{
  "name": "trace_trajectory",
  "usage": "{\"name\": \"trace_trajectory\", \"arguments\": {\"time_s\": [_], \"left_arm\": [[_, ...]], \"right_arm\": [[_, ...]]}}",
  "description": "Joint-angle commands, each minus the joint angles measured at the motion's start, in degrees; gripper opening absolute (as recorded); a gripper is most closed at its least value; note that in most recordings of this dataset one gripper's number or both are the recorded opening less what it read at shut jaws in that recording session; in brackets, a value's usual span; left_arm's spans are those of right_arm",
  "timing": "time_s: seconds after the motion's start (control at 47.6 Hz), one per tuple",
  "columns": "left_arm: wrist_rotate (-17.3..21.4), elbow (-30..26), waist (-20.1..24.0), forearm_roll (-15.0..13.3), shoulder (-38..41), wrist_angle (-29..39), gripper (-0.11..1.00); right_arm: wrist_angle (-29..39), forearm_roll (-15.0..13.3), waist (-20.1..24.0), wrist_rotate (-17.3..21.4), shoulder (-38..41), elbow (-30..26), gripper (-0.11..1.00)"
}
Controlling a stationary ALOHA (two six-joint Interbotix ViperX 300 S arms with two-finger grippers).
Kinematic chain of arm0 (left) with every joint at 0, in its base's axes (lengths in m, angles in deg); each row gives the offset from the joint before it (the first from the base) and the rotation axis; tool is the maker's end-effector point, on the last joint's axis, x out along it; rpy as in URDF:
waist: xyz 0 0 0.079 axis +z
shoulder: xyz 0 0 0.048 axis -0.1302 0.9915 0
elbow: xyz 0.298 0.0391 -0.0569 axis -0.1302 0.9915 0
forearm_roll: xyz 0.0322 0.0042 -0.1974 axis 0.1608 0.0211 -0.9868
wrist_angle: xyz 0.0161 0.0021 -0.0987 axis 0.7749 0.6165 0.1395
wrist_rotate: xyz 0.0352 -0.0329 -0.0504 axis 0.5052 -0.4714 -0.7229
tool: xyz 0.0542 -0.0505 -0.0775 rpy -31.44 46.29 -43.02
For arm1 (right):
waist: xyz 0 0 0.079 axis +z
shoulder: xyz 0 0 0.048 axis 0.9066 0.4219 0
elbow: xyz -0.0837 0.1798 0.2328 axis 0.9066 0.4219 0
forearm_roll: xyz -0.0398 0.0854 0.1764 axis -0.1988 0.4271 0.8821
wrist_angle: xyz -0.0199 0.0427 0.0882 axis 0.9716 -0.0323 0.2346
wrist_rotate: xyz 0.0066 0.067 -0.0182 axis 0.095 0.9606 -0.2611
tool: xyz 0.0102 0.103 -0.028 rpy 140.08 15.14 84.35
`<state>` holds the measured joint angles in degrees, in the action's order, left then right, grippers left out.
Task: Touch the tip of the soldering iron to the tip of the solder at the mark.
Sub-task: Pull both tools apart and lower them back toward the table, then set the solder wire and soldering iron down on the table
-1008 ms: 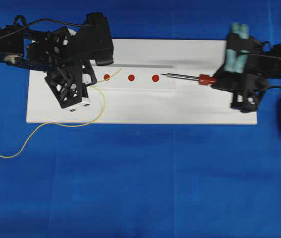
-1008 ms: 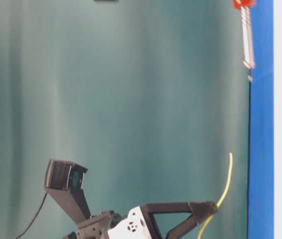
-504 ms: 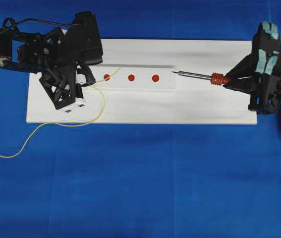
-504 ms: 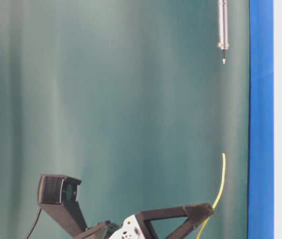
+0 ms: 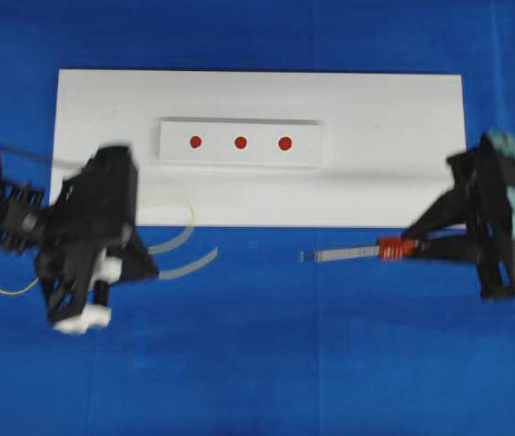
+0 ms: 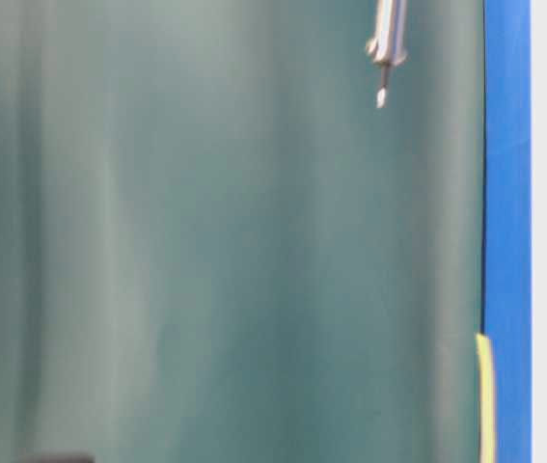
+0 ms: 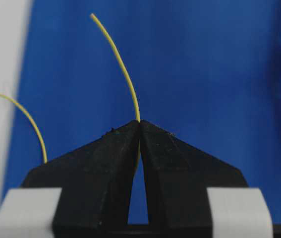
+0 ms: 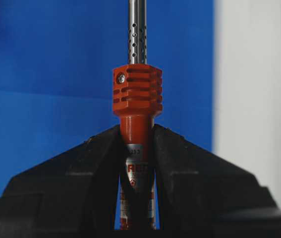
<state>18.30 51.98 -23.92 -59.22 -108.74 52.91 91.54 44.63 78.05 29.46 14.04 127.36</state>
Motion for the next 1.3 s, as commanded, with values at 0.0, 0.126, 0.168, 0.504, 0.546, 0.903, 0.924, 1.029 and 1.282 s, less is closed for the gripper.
{"name": "trace_trajectory", "arguments": {"time_s": [0.0,0.126,0.168,0.504,0.546,0.903,0.924,1.029,1.282], "left_arm": [[-0.5,2.6,-3.5,0.1,0.2,-7.3,0.03],[-0.6,7.1,-5.8,0.1,2.8,-16.3,0.03],[-0.7,8.4,-6.2,0.1,4.0,-18.8,0.03],[0.2,10.0,-9.4,0.1,20.2,-32.0,0.03],[0.3,9.9,-9.5,0.1,21.8,-32.9,0.03],[0.2,10.1,-9.9,0.1,24.4,-33.7,0.04],[0.2,10.1,-9.9,0.1,24.3,-33.7,0.07],[-0.1,9.9,-9.9,0.1,24.0,-32.7,0.3],[0.3,8.5,-9.9,0.1,16.9,-24.1,0.81]], "right_arm": [[-3.7,0.3,3.2,0.2,3.3,-0.9,0.06],[-8.9,1.1,6.2,0.5,9.8,-0.7,0.06],[-11.0,1.6,7.2,0.8,12.1,-0.6,0.06],[-25.0,6.5,14.2,2.3,32.8,-2.3,0.06],[-25.8,6.8,14.5,2.4,34.5,-2.6,0.06],[-27.4,7.5,14.5,2.4,39.5,-4.7,0.07],[-27.4,7.5,14.5,2.4,39.5,-4.7,0.07],[-27.4,7.6,14.5,2.4,39.6,-5.1,0.18],[-25.6,7.5,13.4,2.0,35.8,-5.7,0.87]]}}
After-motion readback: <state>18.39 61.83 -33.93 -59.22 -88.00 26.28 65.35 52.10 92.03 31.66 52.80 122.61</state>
